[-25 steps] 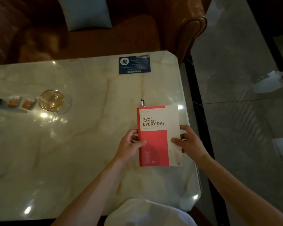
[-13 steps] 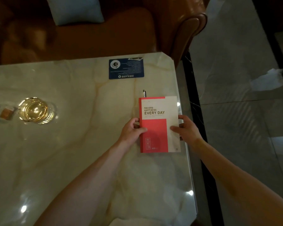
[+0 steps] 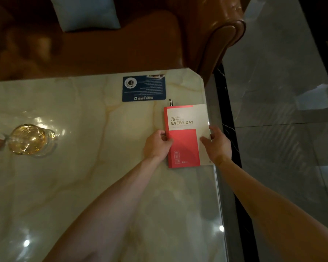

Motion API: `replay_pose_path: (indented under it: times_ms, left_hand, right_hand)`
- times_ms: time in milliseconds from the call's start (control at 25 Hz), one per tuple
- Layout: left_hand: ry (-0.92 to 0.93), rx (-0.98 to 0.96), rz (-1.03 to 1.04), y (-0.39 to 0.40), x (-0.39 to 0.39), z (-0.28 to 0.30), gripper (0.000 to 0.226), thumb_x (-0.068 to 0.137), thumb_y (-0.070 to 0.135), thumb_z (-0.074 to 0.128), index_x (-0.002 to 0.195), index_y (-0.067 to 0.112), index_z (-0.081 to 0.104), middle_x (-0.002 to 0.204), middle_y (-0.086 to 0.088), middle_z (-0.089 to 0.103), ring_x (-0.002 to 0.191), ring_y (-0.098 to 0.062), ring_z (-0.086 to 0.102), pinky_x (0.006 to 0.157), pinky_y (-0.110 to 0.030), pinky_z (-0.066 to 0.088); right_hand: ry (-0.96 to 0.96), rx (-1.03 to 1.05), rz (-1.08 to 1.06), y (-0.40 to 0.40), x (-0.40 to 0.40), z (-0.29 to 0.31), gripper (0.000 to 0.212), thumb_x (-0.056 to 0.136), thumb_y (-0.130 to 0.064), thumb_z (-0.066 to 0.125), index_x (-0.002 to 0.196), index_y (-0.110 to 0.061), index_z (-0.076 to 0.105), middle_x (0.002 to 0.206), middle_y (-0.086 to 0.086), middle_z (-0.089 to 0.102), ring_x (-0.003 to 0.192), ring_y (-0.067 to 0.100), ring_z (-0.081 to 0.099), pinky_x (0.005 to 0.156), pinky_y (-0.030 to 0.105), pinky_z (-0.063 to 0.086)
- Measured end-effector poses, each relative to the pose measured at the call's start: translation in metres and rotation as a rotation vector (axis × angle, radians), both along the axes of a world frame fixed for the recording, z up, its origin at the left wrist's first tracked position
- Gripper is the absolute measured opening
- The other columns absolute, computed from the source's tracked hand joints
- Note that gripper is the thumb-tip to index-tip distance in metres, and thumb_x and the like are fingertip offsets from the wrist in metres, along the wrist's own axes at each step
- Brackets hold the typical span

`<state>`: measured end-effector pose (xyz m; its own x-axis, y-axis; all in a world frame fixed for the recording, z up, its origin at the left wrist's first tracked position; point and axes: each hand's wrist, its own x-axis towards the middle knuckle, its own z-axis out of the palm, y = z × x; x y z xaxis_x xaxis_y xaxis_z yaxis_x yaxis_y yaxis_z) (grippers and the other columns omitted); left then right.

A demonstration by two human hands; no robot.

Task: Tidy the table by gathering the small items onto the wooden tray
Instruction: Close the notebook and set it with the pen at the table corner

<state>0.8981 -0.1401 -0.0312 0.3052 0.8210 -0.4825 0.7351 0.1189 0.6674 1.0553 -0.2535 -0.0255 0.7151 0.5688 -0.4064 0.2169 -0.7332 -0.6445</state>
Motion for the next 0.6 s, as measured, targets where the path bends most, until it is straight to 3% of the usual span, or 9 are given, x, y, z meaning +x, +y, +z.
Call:
replay_pose_path:
  times_ms: [160, 320, 440, 600]
  left_hand:
    - [0.003, 0.160, -0.075, 0.000, 0.002, -0.001, 0.039, 0.083, 0.029, 0.069, 0.120, 0.026, 0.055, 0.089, 0.007, 0.061, 0.079, -0.014, 0.062, 0.067, -0.028, 0.049]
    - [0.014, 0.332, -0.283, -0.012, -0.012, -0.008, 0.050, 0.085, 0.035, 0.067, 0.130, 0.031, 0.048, 0.117, 0.002, 0.053, 0.096, -0.015, 0.059, 0.072, -0.028, 0.051]
    - [0.167, 0.565, -0.503, -0.026, -0.030, -0.016, 0.065, 0.081, 0.057, 0.059, 0.137, 0.031, 0.042, 0.141, 0.000, 0.043, 0.124, -0.020, 0.046, 0.094, -0.040, 0.046]
    - [0.253, 0.554, -0.655, -0.032, -0.049, -0.023, 0.088, 0.078, 0.078, 0.039, 0.150, 0.031, 0.019, 0.161, 0.000, 0.019, 0.144, -0.025, 0.024, 0.112, -0.047, 0.027]
  right_hand:
    - [-0.145, -0.037, 0.071, 0.001, -0.004, -0.001, 0.052, 0.092, -0.030, 0.059, 0.139, -0.029, 0.038, 0.129, 0.008, 0.047, 0.099, 0.028, 0.060, 0.073, 0.038, 0.050]
    - [-0.354, -0.069, 0.260, -0.017, -0.015, -0.010, 0.051, 0.093, -0.041, 0.055, 0.140, -0.026, 0.039, 0.138, 0.007, 0.043, 0.116, 0.031, 0.048, 0.083, 0.049, 0.052]
    - [-0.385, -0.117, 0.419, -0.039, -0.016, -0.020, 0.066, 0.094, -0.060, 0.041, 0.149, -0.028, 0.023, 0.156, 0.006, 0.025, 0.135, 0.033, 0.031, 0.100, 0.053, 0.038]
    - [-0.437, -0.215, 0.592, -0.059, -0.013, -0.029, 0.086, 0.085, -0.080, 0.023, 0.153, -0.035, -0.003, 0.164, -0.004, -0.002, 0.148, 0.032, 0.006, 0.116, 0.059, 0.014]
